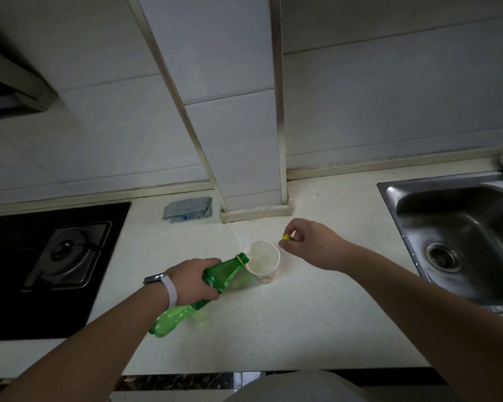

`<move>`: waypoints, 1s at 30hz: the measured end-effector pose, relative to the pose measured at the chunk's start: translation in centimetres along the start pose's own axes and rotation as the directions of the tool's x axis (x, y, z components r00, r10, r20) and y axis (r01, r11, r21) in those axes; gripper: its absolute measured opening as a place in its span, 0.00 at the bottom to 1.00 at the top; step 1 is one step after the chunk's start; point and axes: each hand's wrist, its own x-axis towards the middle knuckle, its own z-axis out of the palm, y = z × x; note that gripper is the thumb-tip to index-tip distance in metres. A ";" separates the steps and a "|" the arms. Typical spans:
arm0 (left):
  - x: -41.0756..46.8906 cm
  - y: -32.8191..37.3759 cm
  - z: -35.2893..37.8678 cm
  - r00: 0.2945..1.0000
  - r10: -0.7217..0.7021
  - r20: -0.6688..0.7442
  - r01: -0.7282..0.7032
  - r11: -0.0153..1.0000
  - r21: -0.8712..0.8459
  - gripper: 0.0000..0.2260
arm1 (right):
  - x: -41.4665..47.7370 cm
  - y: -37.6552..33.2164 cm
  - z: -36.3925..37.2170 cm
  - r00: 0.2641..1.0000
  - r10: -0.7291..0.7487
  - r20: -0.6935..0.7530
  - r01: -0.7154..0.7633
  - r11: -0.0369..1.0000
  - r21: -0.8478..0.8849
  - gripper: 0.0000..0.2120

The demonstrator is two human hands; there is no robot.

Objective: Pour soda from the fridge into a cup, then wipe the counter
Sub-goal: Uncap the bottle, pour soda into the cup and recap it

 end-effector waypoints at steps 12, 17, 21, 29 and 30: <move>0.1 0.5 0.2 1.000 0.014 -0.008 -0.013 0.993 0.114 0.32 | 0.2 0.2 0.6 1.000 0.003 0.018 -0.003 1.000 0.010 0.09; 0.1 0.1 0.2 1.000 0.012 -0.010 -0.010 0.991 0.135 0.35 | 0.4 0.4 0.9 1.000 0.016 0.024 -0.017 1.000 0.006 0.09; 0.1 -0.2 0.2 1.000 0.017 -0.020 -0.014 0.992 0.128 0.33 | 0.5 0.3 0.9 1.000 0.023 0.020 -0.024 1.000 0.001 0.10; 0.0 -0.4 0.1 1.000 0.017 -0.023 -0.014 0.994 0.110 0.33 | 0.3 0.4 1.2 0.999 0.033 0.015 -0.033 0.999 0.013 0.10; -0.1 -0.4 0.1 1.000 0.017 -0.021 -0.014 0.994 0.111 0.33 | 0.3 0.4 1.2 0.999 0.032 0.014 -0.032 0.999 0.015 0.10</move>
